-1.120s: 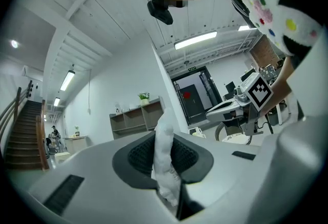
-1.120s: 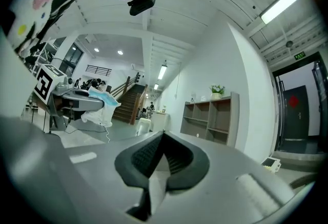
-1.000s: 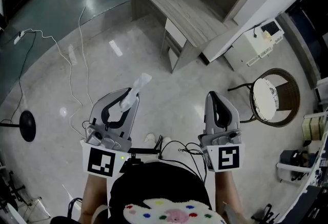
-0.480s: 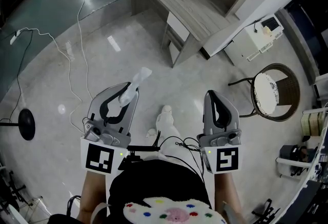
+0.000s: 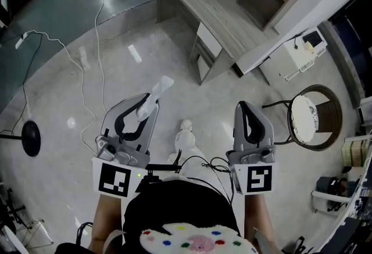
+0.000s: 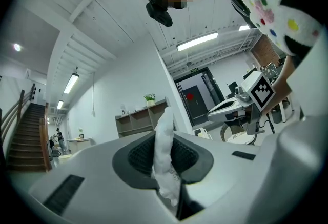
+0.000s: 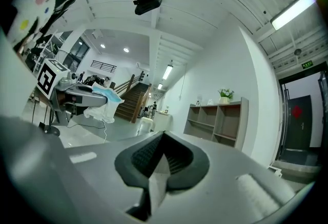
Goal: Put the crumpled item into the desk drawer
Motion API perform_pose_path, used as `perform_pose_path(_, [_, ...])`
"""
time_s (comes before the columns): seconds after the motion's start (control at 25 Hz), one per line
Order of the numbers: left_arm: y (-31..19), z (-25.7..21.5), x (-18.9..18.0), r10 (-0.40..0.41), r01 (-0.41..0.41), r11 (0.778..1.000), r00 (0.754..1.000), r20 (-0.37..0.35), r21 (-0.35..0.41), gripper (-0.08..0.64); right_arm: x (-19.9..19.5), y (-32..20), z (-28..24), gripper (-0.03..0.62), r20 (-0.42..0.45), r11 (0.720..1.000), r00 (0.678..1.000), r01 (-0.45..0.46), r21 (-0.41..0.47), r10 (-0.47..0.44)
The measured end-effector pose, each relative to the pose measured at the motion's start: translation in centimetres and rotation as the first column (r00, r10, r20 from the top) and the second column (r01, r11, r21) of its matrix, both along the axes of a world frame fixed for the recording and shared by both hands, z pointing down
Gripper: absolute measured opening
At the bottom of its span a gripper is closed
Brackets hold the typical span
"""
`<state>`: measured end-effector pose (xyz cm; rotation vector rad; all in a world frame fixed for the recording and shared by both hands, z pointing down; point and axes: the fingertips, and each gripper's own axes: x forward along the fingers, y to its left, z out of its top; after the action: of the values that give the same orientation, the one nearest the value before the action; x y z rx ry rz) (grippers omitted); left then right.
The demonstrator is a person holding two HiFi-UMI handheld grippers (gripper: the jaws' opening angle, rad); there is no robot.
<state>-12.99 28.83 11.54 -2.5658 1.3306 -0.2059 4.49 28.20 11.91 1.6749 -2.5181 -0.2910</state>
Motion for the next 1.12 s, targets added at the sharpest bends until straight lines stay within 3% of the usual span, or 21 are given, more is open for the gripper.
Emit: perform_pose_path(1.12, [-21.7,0.6,3.2,-0.124,0.124,0.992,0.992,0.020,-0.025,0.052,3.0,-23.6,1.0,0.009,0.014,0.992,0.992,0.126,-0.031,-0.125])
